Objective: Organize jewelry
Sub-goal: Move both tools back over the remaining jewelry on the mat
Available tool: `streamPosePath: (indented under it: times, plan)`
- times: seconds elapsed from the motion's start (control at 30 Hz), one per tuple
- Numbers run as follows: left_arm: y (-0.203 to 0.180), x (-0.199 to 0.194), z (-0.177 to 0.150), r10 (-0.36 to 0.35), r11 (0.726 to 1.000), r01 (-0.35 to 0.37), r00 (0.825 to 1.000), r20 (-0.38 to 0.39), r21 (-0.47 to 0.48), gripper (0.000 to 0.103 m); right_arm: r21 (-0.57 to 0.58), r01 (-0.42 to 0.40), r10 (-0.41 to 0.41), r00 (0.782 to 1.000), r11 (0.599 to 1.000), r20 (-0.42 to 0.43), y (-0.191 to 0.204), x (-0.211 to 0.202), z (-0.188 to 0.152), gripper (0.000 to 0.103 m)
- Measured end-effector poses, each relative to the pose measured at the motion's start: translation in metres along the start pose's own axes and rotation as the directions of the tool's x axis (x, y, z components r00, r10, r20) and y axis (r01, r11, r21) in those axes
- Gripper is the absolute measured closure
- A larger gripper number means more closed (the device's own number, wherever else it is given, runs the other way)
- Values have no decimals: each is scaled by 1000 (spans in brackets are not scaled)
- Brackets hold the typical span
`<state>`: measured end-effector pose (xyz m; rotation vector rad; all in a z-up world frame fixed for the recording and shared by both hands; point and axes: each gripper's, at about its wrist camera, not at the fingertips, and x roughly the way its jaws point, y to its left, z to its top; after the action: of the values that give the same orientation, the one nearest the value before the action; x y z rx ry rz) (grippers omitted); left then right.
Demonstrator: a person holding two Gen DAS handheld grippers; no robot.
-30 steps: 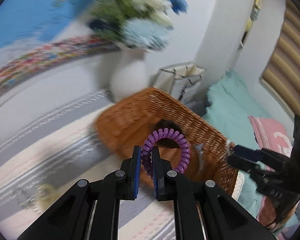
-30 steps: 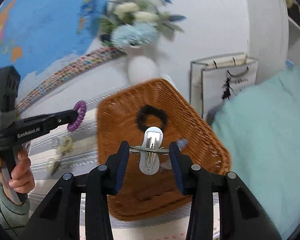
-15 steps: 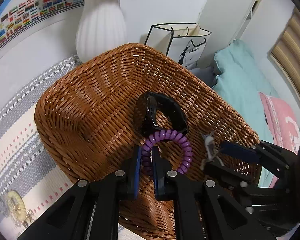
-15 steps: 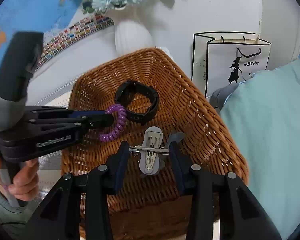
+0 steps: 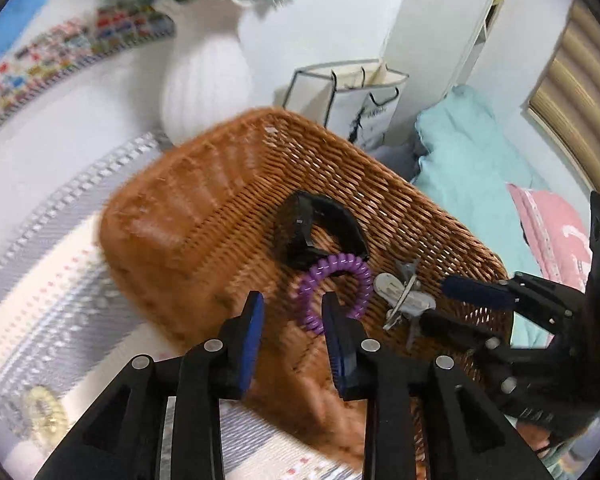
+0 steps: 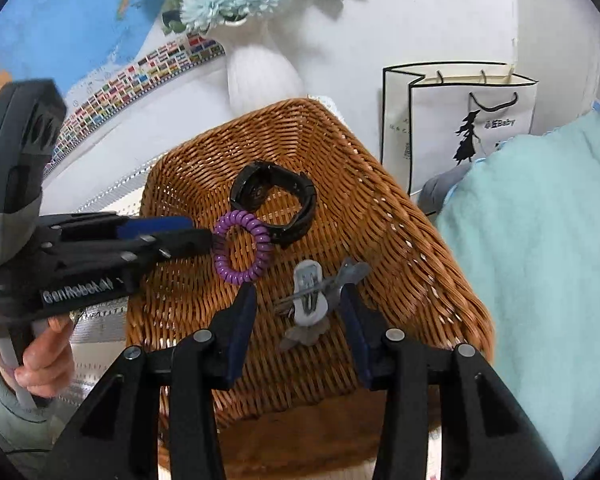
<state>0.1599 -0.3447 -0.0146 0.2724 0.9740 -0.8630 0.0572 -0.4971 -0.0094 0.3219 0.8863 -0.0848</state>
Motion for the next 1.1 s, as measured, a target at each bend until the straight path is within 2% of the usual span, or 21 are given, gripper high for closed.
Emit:
streamPosePath:
  times: [0.13,0.23,0.3,0.4,0.53,0.63,0.9,1.1]
  plan:
    - [17,-36,-17,7,1000,-6,999,53,-25,72,37,-41,40,998,998,38,-3,-20,-11,56]
    - [37,-71,-37,39,998,-33,994,105,-59,71,20,-28,26,998,999,63,7,-34,-16,56]
    - [48,-90,-49,55,996,-44,990,133,-81,66,8,-29,28,997,1000,76,15,-41,-17,56]
    - [73,-129,-77,107,989,-83,976,191,-126,59,-12,-60,61,994,998,87,30,-51,-19,56]
    - [104,-167,-108,186,971,-141,952,243,-192,59,-65,-77,84,992,995,99,57,-60,-22,56]
    - [125,-184,-128,219,958,-158,942,253,-240,59,-99,-85,95,990,991,102,77,-63,-24,56]
    - [161,-190,-177,273,933,-197,932,237,-301,59,-195,-111,125,990,975,59,132,-53,-30,56]
    - [184,-166,-199,280,919,-212,945,170,-332,59,-282,-113,121,993,953,12,176,-40,-41,56]
